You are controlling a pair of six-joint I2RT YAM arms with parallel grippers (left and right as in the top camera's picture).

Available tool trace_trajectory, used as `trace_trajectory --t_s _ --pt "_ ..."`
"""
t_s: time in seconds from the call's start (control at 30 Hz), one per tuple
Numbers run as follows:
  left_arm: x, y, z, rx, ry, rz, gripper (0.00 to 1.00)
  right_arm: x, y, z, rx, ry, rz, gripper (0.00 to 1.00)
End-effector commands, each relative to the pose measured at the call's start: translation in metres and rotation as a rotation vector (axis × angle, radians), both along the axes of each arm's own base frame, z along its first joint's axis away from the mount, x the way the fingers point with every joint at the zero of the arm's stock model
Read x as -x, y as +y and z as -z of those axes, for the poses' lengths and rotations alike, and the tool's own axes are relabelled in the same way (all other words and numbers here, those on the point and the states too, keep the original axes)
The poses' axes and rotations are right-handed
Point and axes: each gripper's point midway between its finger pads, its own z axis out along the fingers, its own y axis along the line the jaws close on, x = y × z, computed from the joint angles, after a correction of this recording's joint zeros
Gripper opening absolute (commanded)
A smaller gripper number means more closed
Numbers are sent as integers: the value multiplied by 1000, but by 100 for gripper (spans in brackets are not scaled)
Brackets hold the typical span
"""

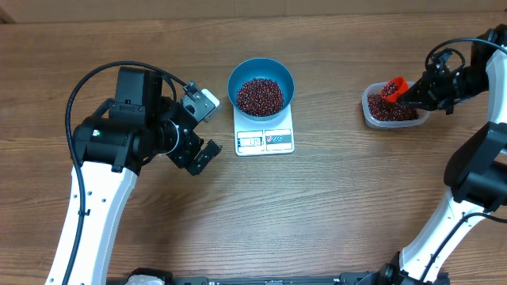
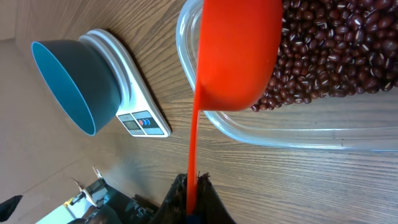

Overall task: Scoop item into bowl and weigh 150g on scale
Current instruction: 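Lower the scoop into the tub and scoop beans with the right gripper, then lift the filled scoop and carry it left over the blue bowl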

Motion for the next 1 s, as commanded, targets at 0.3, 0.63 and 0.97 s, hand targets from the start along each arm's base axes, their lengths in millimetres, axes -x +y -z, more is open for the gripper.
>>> trace_trajectory --t_s 0.3,0.63,0.97 --pt "-2 -3 -4 5 -16 26 100 -6 10 -30 -74 -90 22 4" --pt "-2 -3 -4 5 -16 26 100 -12 17 -39 -136 -142 16 4" --pt "-2 -3 -4 5 -16 26 100 -22 25 -50 -200 -208 17 3"
